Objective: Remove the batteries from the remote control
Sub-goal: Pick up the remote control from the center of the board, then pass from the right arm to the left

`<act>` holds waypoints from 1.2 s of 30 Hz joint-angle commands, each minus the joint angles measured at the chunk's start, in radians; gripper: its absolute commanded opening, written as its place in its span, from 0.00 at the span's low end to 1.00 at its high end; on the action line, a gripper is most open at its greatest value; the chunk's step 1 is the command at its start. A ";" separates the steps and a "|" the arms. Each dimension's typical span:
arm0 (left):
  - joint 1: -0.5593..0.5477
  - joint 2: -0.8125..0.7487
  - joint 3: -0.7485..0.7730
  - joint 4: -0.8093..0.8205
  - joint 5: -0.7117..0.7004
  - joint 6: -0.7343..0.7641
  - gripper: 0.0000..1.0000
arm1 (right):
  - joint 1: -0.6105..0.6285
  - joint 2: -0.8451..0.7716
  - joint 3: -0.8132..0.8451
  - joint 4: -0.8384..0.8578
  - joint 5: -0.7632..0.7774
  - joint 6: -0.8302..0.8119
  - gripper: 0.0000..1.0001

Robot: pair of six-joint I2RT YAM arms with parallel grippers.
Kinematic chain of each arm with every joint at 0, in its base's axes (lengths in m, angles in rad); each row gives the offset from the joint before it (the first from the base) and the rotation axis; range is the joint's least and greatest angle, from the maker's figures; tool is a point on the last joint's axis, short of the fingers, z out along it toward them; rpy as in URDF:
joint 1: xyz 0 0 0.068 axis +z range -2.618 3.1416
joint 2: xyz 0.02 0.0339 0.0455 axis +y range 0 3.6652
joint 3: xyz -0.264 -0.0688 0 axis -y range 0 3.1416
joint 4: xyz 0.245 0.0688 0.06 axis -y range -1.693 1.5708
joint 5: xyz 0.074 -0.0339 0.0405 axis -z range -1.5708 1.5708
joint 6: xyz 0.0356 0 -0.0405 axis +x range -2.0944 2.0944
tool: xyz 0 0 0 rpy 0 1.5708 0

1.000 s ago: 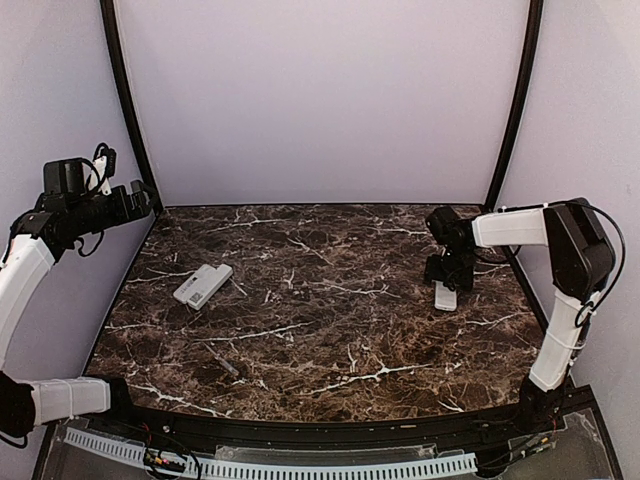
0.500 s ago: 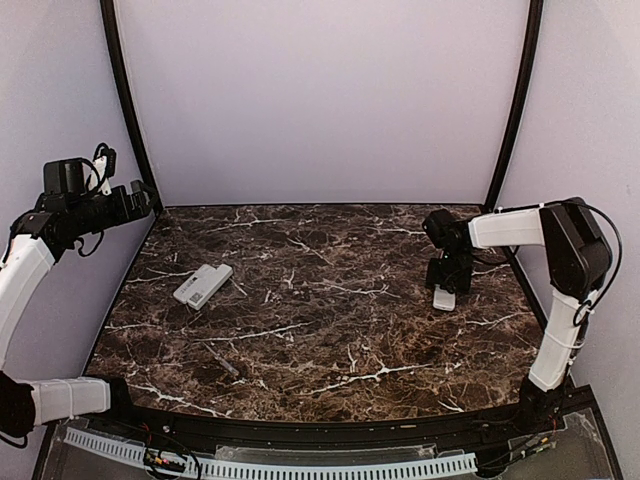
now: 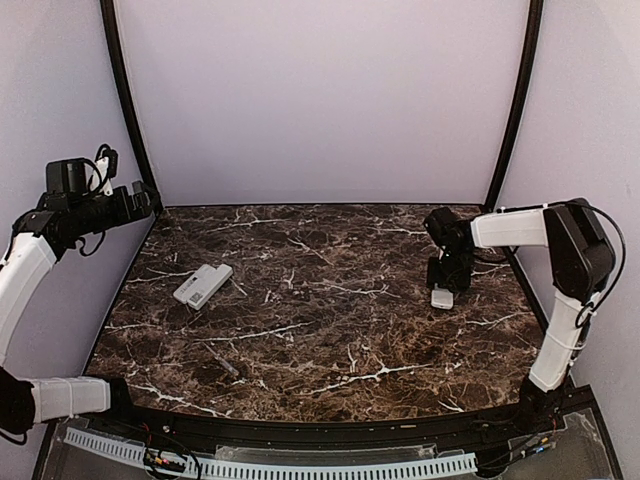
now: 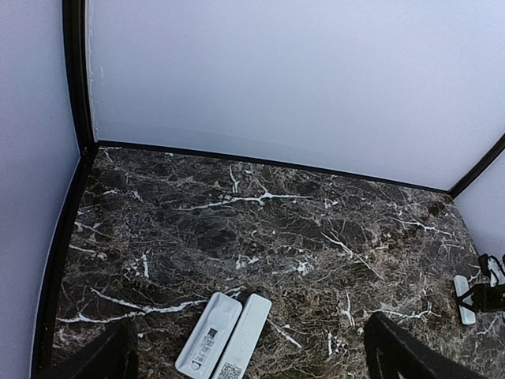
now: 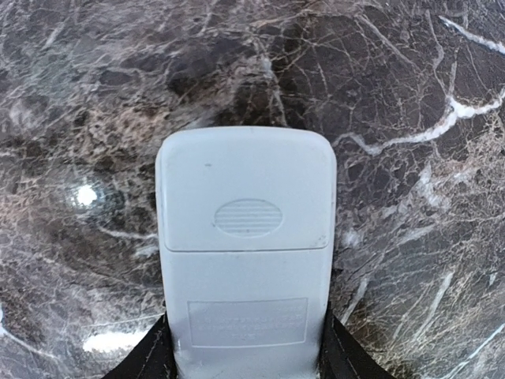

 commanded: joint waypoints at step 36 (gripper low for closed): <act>-0.643 0.242 -0.296 0.498 0.398 -0.720 0.98 | 0.687 -0.121 0.286 0.058 -0.307 -0.584 0.00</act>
